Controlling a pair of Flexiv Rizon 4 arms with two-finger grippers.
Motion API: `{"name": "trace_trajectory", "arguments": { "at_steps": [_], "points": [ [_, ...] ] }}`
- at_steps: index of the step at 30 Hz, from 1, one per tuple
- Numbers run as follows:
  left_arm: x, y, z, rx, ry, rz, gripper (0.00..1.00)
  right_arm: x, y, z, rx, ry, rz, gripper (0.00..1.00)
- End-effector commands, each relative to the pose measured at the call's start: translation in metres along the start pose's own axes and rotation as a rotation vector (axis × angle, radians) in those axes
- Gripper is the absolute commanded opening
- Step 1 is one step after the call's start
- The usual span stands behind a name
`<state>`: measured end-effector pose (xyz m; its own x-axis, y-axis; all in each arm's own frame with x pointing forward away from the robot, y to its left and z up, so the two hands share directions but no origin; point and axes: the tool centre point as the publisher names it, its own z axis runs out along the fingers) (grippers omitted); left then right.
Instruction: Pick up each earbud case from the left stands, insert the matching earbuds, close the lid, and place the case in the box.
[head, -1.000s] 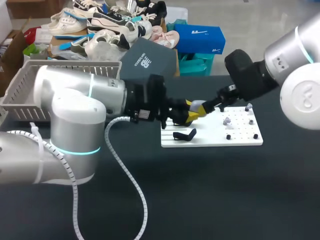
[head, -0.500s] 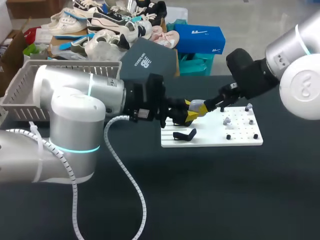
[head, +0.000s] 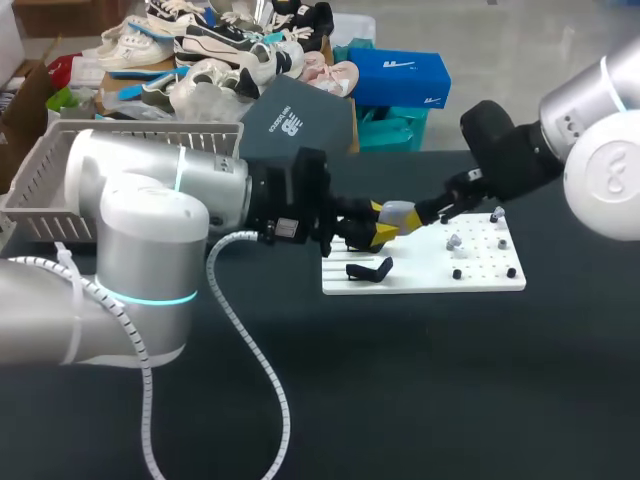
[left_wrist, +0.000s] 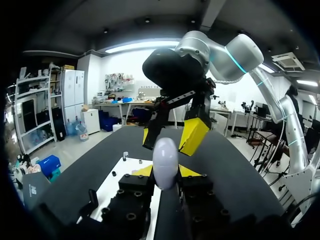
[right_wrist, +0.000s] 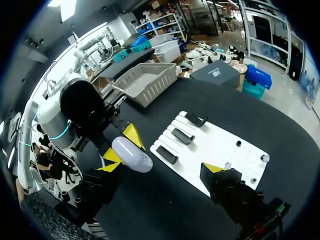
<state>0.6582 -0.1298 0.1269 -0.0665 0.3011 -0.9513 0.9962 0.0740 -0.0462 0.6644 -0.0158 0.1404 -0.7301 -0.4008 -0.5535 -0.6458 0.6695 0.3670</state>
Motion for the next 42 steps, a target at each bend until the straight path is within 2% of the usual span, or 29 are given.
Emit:
{"name": "trace_trajectory", "arguments": {
  "at_steps": [1, 15, 19, 25, 31, 42],
  "points": [
    [0.001, -0.002, -0.002, 0.004, -0.001, 0.002, 0.0, 0.002, 0.001, -0.002, 0.003, -0.005, -0.001, 1.0],
    [0.012, -0.015, -0.002, 0.032, 0.017, 0.04, 0.0, 0.004, 0.002, -0.008, 0.019, -0.006, -0.006, 1.0],
    [0.019, -0.016, 0.0, 0.005, 0.007, 0.078, 0.0, 0.008, 0.005, -0.014, 0.043, -0.016, 0.004, 1.0],
    [0.019, -0.013, 0.006, -0.055, -0.063, 0.139, 0.0, 0.019, 0.012, -0.031, 0.109, -0.055, 0.001, 1.0],
    [0.017, -0.012, 0.013, -0.075, -0.12, 0.176, 0.0, 0.033, 0.012, -0.047, 0.159, -0.071, 0.011, 1.0],
    [0.016, 0.001, 0.034, -0.121, -0.175, 0.235, 0.0, 0.052, -0.01, -0.059, 0.18, -0.09, 0.055, 1.0]
  ]
}}
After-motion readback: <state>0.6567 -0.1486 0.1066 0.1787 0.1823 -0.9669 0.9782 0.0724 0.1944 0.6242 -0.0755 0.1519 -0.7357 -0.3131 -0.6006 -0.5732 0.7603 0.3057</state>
